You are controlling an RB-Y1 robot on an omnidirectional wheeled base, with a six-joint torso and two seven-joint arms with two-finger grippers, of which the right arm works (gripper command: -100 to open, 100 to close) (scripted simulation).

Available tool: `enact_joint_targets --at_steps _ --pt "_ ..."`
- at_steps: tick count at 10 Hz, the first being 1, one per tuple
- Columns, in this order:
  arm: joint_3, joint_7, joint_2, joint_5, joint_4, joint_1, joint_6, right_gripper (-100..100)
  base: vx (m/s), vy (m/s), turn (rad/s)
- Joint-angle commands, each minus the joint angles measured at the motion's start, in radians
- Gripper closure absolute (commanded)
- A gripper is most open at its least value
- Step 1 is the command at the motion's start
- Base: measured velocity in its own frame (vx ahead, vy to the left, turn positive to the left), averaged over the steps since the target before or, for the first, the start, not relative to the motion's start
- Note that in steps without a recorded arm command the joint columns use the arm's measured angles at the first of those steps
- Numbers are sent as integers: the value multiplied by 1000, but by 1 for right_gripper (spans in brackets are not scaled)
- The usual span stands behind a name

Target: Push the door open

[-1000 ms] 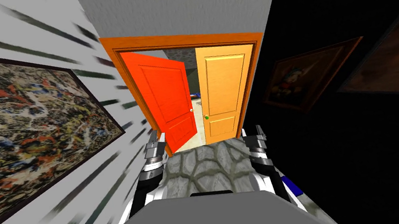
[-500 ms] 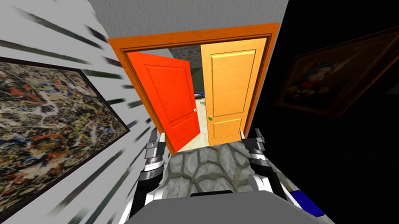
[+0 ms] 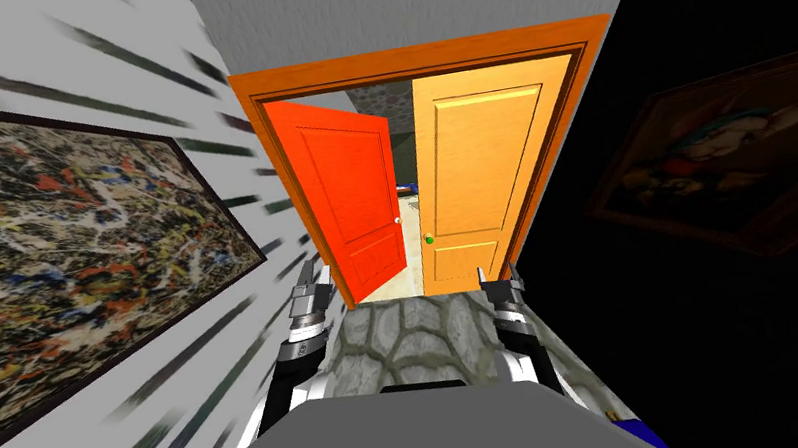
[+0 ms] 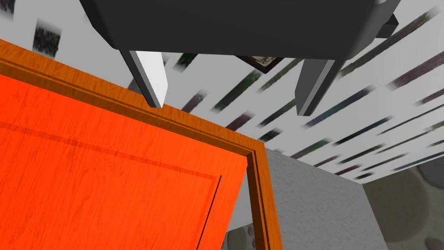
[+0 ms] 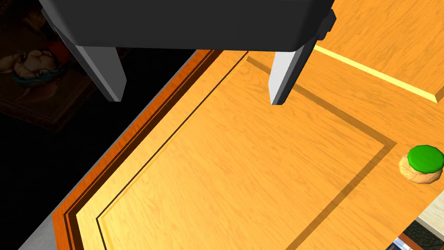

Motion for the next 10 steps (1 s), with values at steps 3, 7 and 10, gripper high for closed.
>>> enact_joint_targets --at_steps 3,7,10 --pt "7 -72 -1 -37 81 -22 -16 -100 91 -39 174" --pt "15 -149 2 -78 170 -46 -33 -100 90 -50 158" --pt "20 -205 8 -108 235 -63 -46 -100 81 -44 137"
